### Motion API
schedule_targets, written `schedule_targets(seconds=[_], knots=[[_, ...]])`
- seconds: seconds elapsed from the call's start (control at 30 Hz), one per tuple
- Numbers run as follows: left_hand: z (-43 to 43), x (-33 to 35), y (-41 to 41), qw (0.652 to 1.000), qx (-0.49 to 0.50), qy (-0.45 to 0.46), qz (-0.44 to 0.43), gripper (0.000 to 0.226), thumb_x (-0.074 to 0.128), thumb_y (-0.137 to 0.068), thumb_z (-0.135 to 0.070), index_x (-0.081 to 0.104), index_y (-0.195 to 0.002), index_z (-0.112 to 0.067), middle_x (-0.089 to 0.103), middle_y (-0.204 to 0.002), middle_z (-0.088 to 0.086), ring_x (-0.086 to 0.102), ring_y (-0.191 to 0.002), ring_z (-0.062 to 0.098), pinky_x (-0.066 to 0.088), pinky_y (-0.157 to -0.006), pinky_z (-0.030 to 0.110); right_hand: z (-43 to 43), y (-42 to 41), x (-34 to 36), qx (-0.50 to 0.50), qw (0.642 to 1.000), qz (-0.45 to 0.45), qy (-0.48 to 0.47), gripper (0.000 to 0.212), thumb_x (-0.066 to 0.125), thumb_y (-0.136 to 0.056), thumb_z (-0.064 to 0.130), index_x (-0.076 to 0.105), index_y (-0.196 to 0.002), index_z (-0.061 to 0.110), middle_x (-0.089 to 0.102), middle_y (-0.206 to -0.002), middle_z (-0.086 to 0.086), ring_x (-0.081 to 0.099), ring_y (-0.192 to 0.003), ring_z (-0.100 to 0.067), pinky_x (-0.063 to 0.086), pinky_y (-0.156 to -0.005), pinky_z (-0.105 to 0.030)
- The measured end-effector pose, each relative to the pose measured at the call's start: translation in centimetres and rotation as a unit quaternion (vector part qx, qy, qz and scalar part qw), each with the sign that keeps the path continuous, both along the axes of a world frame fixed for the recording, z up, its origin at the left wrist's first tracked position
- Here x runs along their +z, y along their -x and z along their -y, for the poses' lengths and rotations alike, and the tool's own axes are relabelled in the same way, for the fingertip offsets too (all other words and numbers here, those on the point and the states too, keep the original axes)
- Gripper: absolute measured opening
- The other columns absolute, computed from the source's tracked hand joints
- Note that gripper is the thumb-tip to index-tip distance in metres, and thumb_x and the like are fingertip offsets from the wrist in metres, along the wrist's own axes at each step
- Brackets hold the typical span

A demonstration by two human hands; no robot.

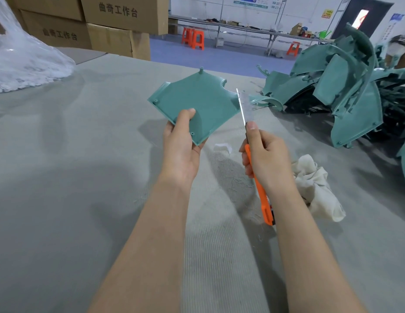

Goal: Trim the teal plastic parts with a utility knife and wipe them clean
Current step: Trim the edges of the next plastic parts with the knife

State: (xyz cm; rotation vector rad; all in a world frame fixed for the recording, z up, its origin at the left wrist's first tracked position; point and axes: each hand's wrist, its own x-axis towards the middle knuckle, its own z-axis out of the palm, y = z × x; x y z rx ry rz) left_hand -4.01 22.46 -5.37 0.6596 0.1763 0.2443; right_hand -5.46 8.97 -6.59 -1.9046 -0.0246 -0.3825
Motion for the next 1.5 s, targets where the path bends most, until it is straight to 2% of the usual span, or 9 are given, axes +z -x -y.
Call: schedule_targets(seconds=[0.4,0.57,0.7,0.83,0.97,1.13,1.27,1.4,1.5], knots=[[0.1,-0.2,-0.2,1.0,0.001,0.016,-0.003,0.007,0.057,-0.091,-0.011,0.06,-0.094,-0.016,0.068,-0.072,-0.004,0.064,-0.057,0.004,0.049,-0.051,0.016,-0.1,0.1,0.1,0.023,1.0,-0.009,-0.003,0.053,0.043,-0.1,0.049,0.055,-0.067,0.008,0.052,-0.051,-0.001,0.046,-0.042,-0.012,0.038,-0.04,-0.02],[0.5,-0.4,-0.4,1.0,-0.003,-0.011,-0.011,0.011,0.053,-0.095,-0.012,0.058,-0.105,-0.014,0.067,-0.074,-0.003,0.065,-0.063,0.008,0.052,-0.056,0.019,-2.4,0.7,-0.3,0.108,0.984,0.01,0.142,0.051,0.045,-0.099,0.046,0.054,-0.062,0.014,0.05,-0.048,0.006,0.048,-0.047,-0.017,0.046,-0.056,-0.037],[0.0,-0.7,-0.7,1.0,-0.013,-0.004,-0.028,0.013,0.054,-0.093,-0.014,0.056,-0.106,-0.013,0.063,-0.074,-0.003,0.061,-0.055,0.006,0.048,-0.05,0.017,-2.8,0.9,-0.4,0.133,0.978,0.0,0.16,0.054,0.045,-0.098,0.049,0.057,-0.065,0.007,0.052,-0.049,0.003,0.047,-0.046,-0.013,0.047,-0.058,-0.036],[-0.1,-0.8,-0.7,0.999,-0.019,0.038,-0.025,0.01,0.057,-0.091,-0.011,0.058,-0.101,-0.011,0.066,-0.073,-0.001,0.063,-0.059,0.007,0.05,-0.052,0.018,-2.0,0.8,0.2,0.086,0.995,-0.012,0.041,0.05,0.047,-0.099,0.046,0.058,-0.065,0.011,0.052,-0.047,0.002,0.046,-0.04,-0.012,0.039,-0.043,-0.023],[-0.9,-1.2,-0.7,0.996,-0.049,0.076,-0.024,0.009,0.057,-0.088,-0.008,0.063,-0.094,-0.013,0.067,-0.08,0.001,0.062,-0.068,0.011,0.05,-0.05,0.016,0.1,0.3,1.1,-0.02,0.994,0.007,-0.11,0.047,0.041,-0.102,0.044,0.058,-0.071,0.013,0.054,-0.052,-0.002,0.047,-0.041,-0.012,0.039,-0.039,-0.021],[-1.4,-2.2,-0.8,0.991,-0.108,0.079,-0.025,0.009,0.058,-0.088,-0.009,0.065,-0.092,-0.014,0.067,-0.085,0.002,0.06,-0.075,0.013,0.049,-0.048,0.015,2.0,-0.1,1.4,-0.087,0.961,0.009,-0.262,0.041,0.037,-0.104,0.041,0.055,-0.081,0.012,0.054,-0.057,0.001,0.047,-0.04,-0.013,0.039,-0.041,-0.021],[-1.7,-2.8,-1.1,0.988,-0.141,0.062,-0.023,0.01,0.054,-0.092,-0.009,0.064,-0.091,-0.012,0.068,-0.079,0.002,0.063,-0.068,0.012,0.052,-0.051,0.017,2.7,-0.3,1.2,-0.104,0.942,0.01,-0.32,0.04,0.038,-0.103,0.042,0.055,-0.083,0.013,0.057,-0.058,0.003,0.048,-0.04,-0.012,0.04,-0.041,-0.022],[-2.0,-3.1,-1.1,0.985,-0.166,0.042,-0.028,0.01,0.053,-0.092,-0.009,0.062,-0.095,-0.012,0.067,-0.082,0.003,0.06,-0.07,0.013,0.05,-0.048,0.017,3.2,-0.2,1.3,-0.111,0.923,0.011,-0.368,0.04,0.052,-0.094,0.055,0.058,-0.093,0.015,0.072,-0.073,0.001,0.049,-0.042,-0.011,0.042,-0.042,-0.021],[-2.3,-3.2,-1.1,0.983,-0.18,0.022,-0.031,0.012,0.052,-0.09,-0.009,0.063,-0.093,-0.014,0.066,-0.078,0.002,0.059,-0.06,0.011,0.042,-0.039,0.015,3.4,-0.2,1.4,-0.079,0.894,-0.013,-0.441,0.034,0.065,-0.09,0.045,0.057,-0.095,0.012,0.074,-0.077,-0.001,0.045,-0.041,-0.01,0.039,-0.041,-0.019]])
